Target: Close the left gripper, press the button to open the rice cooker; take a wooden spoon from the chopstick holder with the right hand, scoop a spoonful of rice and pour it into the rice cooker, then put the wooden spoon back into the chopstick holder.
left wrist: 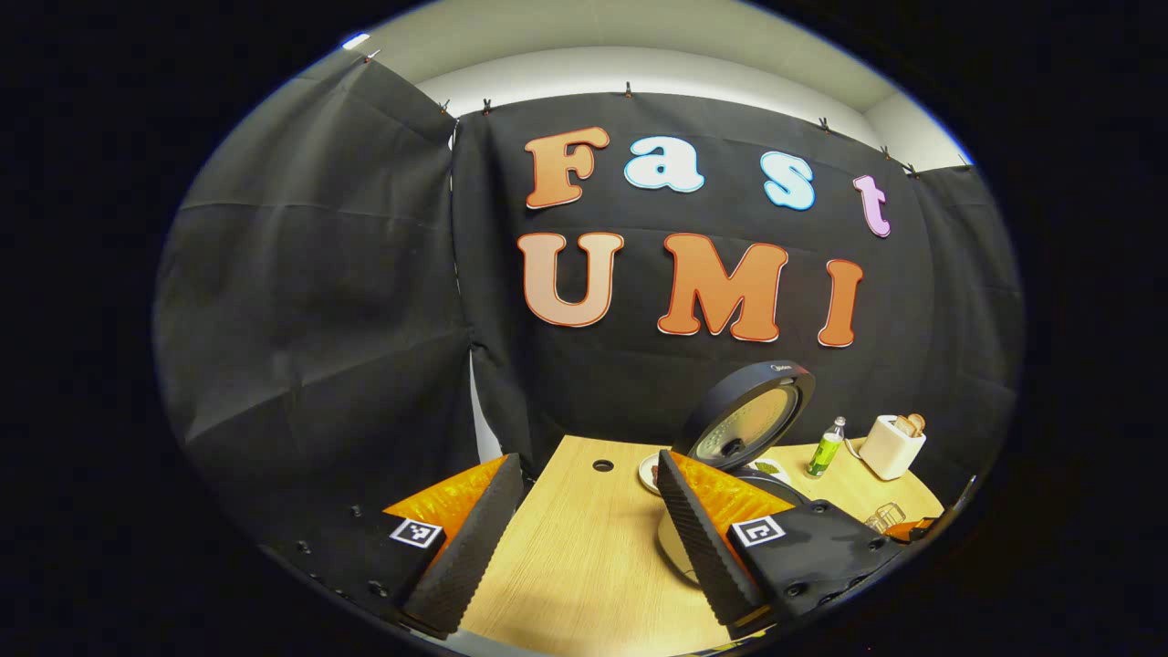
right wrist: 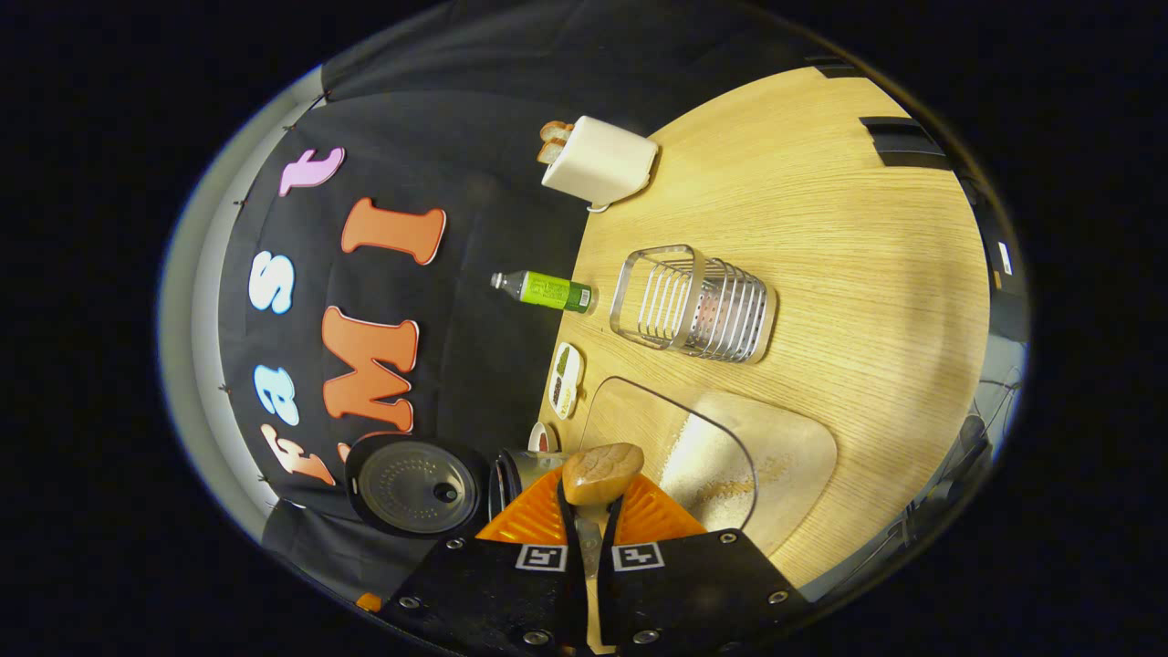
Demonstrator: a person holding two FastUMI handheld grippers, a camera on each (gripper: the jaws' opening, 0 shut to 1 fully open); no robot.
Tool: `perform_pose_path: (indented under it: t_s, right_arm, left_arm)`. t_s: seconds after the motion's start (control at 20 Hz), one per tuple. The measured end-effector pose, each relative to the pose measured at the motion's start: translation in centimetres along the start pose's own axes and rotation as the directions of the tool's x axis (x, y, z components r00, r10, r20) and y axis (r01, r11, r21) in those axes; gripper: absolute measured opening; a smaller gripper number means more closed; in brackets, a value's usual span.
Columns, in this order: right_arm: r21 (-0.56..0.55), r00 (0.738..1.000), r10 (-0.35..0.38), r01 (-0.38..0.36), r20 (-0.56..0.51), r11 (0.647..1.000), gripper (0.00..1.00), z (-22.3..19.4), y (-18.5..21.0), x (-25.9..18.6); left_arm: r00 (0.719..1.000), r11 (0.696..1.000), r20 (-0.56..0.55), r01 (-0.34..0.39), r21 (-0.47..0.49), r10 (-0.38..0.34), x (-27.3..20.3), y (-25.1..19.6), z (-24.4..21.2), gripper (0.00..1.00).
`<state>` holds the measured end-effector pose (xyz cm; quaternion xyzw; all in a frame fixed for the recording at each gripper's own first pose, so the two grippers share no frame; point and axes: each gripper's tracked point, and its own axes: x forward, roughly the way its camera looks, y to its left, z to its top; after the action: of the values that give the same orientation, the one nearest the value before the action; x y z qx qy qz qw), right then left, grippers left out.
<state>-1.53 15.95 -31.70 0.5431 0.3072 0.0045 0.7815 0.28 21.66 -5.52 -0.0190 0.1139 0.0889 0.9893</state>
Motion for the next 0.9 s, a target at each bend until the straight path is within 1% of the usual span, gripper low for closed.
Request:
perform_pose_path:
  t_s: [0.15, 0.4, 0.45, 0.55, 0.6, 0.65, 0.9]
  right_arm:
    - [0.009, 1.0, 0.011, -0.011, -0.002, 1.0, 0.04, 1.3, 0.7, -1.3]
    - [0.081, 0.998, 0.062, -0.063, 0.007, 0.995, 0.04, 4.1, 2.5, -3.2]
    - [0.089, 0.998, 0.07, -0.07, 0.006, 0.994, 0.04, 4.7, 2.9, -3.6]
    - [0.096, 0.996, 0.086, -0.086, 0.003, 0.992, 0.04, 5.5, 4.1, -3.9]
    - [0.098, 0.996, 0.092, -0.092, 0.0, 0.991, 0.04, 5.7, 4.9, -4.1]
    - [0.099, 0.995, 0.099, -0.098, -0.002, 0.99, 0.04, 6.1, 5.8, -4.3]
    - [0.078, 0.989, 0.148, -0.146, -0.026, 0.986, 0.04, 7.1, 11.2, -4.2]
  left_arm:
    - [1.0, 1.0, 0.008, 0.005, 0.002, -0.005, 0.3, -1.2, 0.3, 0.99]
    - [1.0, 1.0, 0.017, 0.021, -0.008, -0.021, 0.5, -3.7, 0.5, 0.99]
    - [1.0, 1.0, 0.02, 0.022, -0.006, -0.022, 0.5, -4.0, 0.7, 0.97]
    - [0.999, 1.0, 0.026, 0.024, -0.007, -0.024, 0.6, -4.9, 0.9, 0.97]
    - [0.999, 1.0, 0.03, 0.026, -0.011, -0.026, 0.5, -5.4, 1.0, 0.99]
    - [0.999, 1.0, 0.035, 0.028, -0.014, -0.027, 0.6, -5.9, 1.1, 0.97]
    - [0.999, 1.0, 0.037, 0.023, -0.009, -0.022, 0.8, -7.2, 0.9, 0.97]
